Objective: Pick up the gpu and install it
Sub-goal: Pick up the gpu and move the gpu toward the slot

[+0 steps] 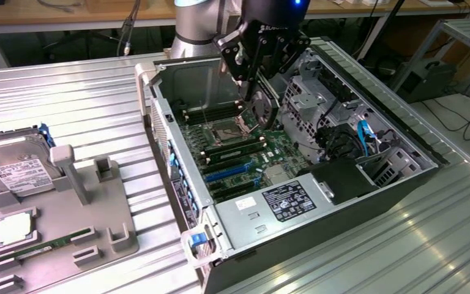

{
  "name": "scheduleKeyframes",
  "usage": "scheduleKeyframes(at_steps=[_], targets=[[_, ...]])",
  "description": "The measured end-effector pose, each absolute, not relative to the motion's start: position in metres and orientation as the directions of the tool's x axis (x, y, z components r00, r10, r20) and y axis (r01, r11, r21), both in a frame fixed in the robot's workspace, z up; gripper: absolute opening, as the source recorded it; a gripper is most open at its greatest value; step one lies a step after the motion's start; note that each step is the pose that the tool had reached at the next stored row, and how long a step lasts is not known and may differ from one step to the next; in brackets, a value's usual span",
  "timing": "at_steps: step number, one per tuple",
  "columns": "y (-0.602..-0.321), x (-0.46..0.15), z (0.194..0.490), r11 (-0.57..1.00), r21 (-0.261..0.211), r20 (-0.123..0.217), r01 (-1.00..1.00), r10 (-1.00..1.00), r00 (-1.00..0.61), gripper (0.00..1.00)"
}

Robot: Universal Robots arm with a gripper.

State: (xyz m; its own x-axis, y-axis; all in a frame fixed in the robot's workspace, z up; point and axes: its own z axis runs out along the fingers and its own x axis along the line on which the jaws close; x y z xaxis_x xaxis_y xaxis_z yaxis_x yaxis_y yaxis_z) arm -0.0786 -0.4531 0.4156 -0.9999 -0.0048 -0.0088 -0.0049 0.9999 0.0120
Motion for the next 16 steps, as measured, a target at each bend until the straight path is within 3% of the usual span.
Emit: scheduleKeyframes(at_steps=[16], targets=[[-0.453, -0.051, 0.414, 1.000, 0.012, -0.009, 0.005, 0.005, -1.000, 0.28]])
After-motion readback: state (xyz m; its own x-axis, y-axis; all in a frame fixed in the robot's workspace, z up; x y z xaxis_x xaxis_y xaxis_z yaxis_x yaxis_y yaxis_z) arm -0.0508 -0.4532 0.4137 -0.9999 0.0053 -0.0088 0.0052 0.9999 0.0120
